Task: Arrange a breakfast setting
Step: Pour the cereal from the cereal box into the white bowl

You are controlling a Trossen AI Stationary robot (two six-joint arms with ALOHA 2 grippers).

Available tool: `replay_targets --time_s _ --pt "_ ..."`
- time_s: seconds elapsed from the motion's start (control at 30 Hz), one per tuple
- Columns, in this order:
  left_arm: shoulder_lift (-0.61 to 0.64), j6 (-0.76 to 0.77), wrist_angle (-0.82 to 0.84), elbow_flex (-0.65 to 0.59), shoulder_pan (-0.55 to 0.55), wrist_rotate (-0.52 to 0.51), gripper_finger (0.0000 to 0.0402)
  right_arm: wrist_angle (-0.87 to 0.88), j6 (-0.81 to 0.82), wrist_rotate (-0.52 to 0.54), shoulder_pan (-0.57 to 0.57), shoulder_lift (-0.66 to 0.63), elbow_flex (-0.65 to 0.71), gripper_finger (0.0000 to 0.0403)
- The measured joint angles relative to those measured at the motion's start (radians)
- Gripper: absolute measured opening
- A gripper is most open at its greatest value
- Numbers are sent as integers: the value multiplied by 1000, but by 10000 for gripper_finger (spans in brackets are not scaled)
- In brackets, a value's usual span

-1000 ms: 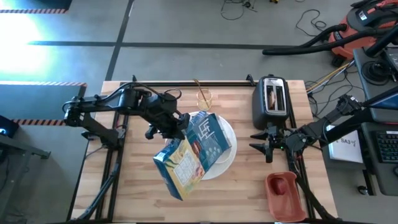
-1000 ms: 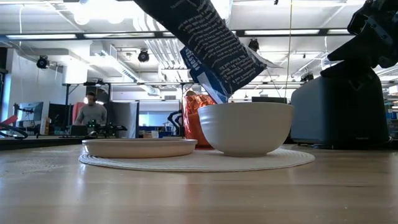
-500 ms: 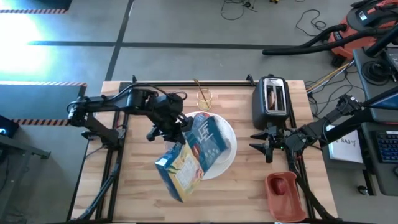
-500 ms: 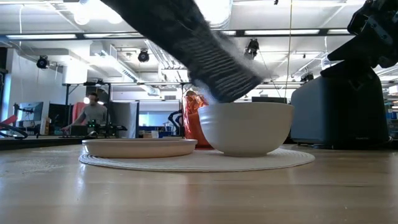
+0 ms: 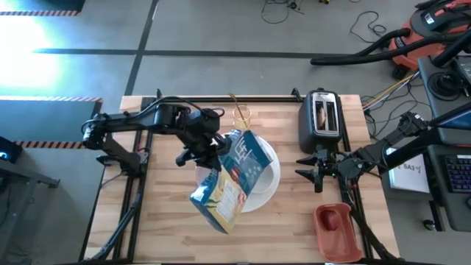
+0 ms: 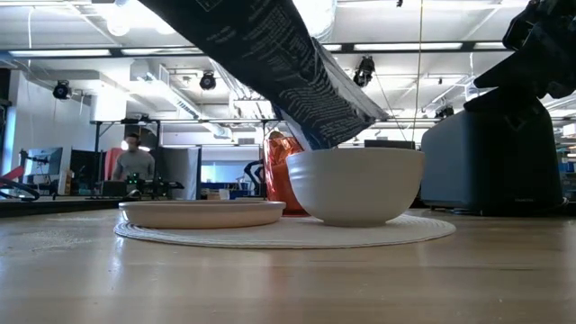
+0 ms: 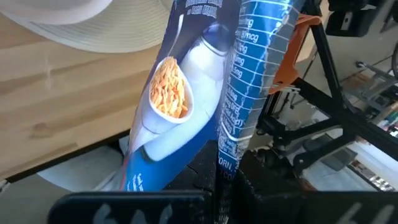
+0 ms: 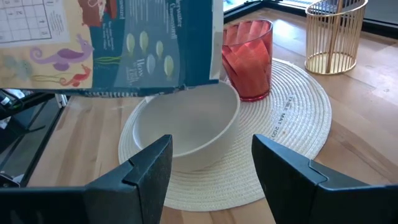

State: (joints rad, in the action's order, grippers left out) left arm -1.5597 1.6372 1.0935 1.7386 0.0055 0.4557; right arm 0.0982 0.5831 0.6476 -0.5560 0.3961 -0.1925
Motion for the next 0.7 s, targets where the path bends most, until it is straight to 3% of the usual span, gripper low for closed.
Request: replay_targets --time_s 0.33,0.7 --pt "-5 -112 29 0 -1 7 0 0 0 0 0 0 0 210" --pt "-6 -176 57 0 -1 94 0 0 0 0 0 0 0 210"
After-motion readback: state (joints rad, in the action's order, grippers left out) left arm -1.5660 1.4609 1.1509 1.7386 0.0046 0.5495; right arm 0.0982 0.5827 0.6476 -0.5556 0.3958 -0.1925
